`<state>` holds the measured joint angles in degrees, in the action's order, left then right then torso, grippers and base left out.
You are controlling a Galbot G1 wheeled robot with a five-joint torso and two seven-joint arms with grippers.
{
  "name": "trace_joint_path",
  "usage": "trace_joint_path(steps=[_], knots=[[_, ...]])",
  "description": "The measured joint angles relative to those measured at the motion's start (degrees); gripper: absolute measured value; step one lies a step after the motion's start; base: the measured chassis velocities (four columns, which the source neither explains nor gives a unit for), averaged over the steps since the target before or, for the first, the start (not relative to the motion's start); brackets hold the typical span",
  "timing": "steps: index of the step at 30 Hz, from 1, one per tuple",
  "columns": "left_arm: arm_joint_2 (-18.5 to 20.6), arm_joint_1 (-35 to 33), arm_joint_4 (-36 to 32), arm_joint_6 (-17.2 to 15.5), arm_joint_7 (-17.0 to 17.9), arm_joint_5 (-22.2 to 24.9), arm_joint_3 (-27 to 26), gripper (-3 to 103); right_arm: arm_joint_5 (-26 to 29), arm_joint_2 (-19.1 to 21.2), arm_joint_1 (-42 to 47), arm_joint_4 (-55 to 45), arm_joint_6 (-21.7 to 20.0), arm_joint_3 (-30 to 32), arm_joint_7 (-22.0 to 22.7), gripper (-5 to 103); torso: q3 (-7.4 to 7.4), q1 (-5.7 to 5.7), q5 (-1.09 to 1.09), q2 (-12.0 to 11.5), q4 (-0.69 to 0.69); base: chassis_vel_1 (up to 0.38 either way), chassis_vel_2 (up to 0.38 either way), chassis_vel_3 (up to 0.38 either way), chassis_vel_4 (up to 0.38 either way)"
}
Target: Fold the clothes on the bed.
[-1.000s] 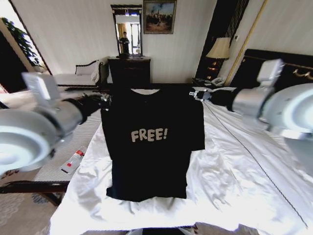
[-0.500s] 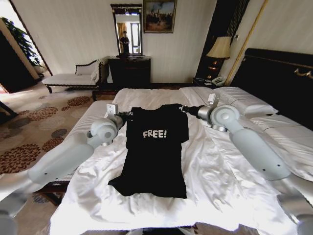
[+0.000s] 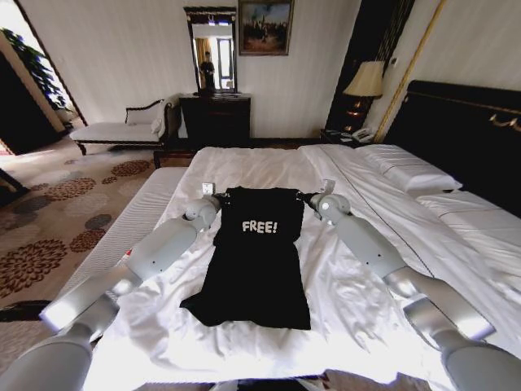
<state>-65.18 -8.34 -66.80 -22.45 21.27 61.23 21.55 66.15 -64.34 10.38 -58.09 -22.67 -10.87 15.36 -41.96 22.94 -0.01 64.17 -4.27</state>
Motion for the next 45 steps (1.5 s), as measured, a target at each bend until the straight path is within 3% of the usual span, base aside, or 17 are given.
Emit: trace_joint_path(steps=[2,4,6,7,8,15,28,31,33,34,36,37,39,40,42,44,45], knots=[[-1.27,0.64,2.82,0.51,-0.86,-1.41,-0.03,3,-1.3,-1.94,-0.77,2.5,0.78,-0.33,-0.54,2,0.0,0.0,0.01,0.0,0.02,0.0,0.0,0.0,0.0],[-4.9,2.1,9.14,1.54,-2.48,-3.89,-0.65,3,-4.6,-6.31,-2.68,8.84,2.59,-0.87,-2.22,2,-0.01,0.01,0.0,-0.01,0.08,0.0,0.0,0.0,0.0],[-6.38,2.67,11.59,2.04,-3.28,-4.91,-1.01,3,-5.61,-7.48,-3.28,11.07,3.21,-0.97,-2.75,2,-0.01,0.02,0.0,0.0,0.07,0.0,0.0,0.0,0.0],[-8.15,3.42,14.75,3.03,-4.76,-6.31,-1.37,3,-6.78,-8.69,-3.93,13.57,3.93,-1.01,-3.25,2,-0.01,0.02,0.0,-0.01,0.06,0.0,0.0,0.0,0.0],[-12.68,5.87,22.86,5.52,-9.54,-10.1,-2.18,3,-9.84,-11.71,-6.07,20.89,5.98,-0.62,-4.63,2,-0.01,0.01,0.0,-0.01,0.0,0.0,0.0,0.0,0.0],[-19.8,9.1,35.36,7.33,-12.69,-15.5,-7.06,3,-14.65,-15.14,-8.54,29.31,9.26,1.29,-6.23,2,0.01,0.01,0.01,0.0,0.0,0.0,0.0,0.0,0.0],[-22.01,7.72,40.5,8.78,-13.47,-20.8,-12.13,-1,-19.56,-17.59,-7.71,33.29,12.15,5.26,-8.14,-1,0.0,0.0,0.01,0.0,0.03,0.0,0.0,0.0,0.0],[-22.19,7.08,40.59,9.7,-15.08,-21.71,-12.9,13,-19.58,-16.74,-6.86,32.24,11.39,4.47,-9.15,15,0.0,0.0,0.01,0.0,0.0,0.0,0.0,0.0,0.0],[-22.24,6.97,40.63,9.79,-15.14,-22.03,-12.92,13,-19.57,-16.67,-6.74,32.07,11.32,4.43,-9.16,15,0.0,0.0,0.01,-0.01,0.0,0.0,0.0,0.0,0.0],[-22.35,6.84,40.93,10.13,-15.18,-23.03,-13.01,19,-19.5,-16.54,-6.58,31.72,11.2,4.4,-9.16,15,0.0,0.0,0.01,0.0,0.0,0.0,0.0,0.0,0.0],[-23.2,6.8,43.37,11.88,-16.1,-29.15,-14.79,29,-18.93,-16.03,-6.32,30.74,10.82,3.95,-9.16,31,0.01,0.0,0.01,0.0,0.01,0.0,0.0,0.0,0.0],[-23.4,6.8,43.97,12.14,-16.34,-30.56,-15.2,34,-18.64,-15.89,-6.29,30.49,10.76,3.78,-9.16,31,0.0,0.0,0.01,0.0,0.02,0.0,0.0,0.0,0.0],[-23.57,6.79,44.51,12.27,-16.52,-31.93,-15.58,34,-18.05,-15.61,-6.23,29.99,10.6,3.48,-9.15,36,0.0,0.0,0.0,0.0,0.02,0.0,0.0,0.0,0.0],[-23.69,6.7,45.0,12.28,-16.56,-33.16,-16.09,45,-16.71,-15.06,-6.07,28.86,10.21,2.88,-9.12,41,0.0,0.0,0.01,0.0,0.01,0.0,0.0,0.0,0.0],[-23.69,6.47,45.09,11.99,-16.11,-33.39,-16.54,51,-15.22,-14.44,-5.77,27.16,9.77,2.35,-8.62,52,0.0,0.0,0.01,0.0,0.02,0.0,0.0,0.0,0.0],[-23.61,6.41,45.05,11.85,-15.88,-33.33,-16.6,56,-14.8,-14.23,-5.63,26.62,9.61,2.24,-8.38,52,0.0,0.0,0.01,0.0,0.01,0.0,0.0,0.0,0.0],[-23.11,6.17,44.27,11.52,-15.14,-32.42,-16.55,61,-13.33,-13.27,-4.98,24.29,8.97,1.86,-7.3,63,0.0,0.0,0.01,0.0,0.01,0.0,0.0,0.0,0.0]])
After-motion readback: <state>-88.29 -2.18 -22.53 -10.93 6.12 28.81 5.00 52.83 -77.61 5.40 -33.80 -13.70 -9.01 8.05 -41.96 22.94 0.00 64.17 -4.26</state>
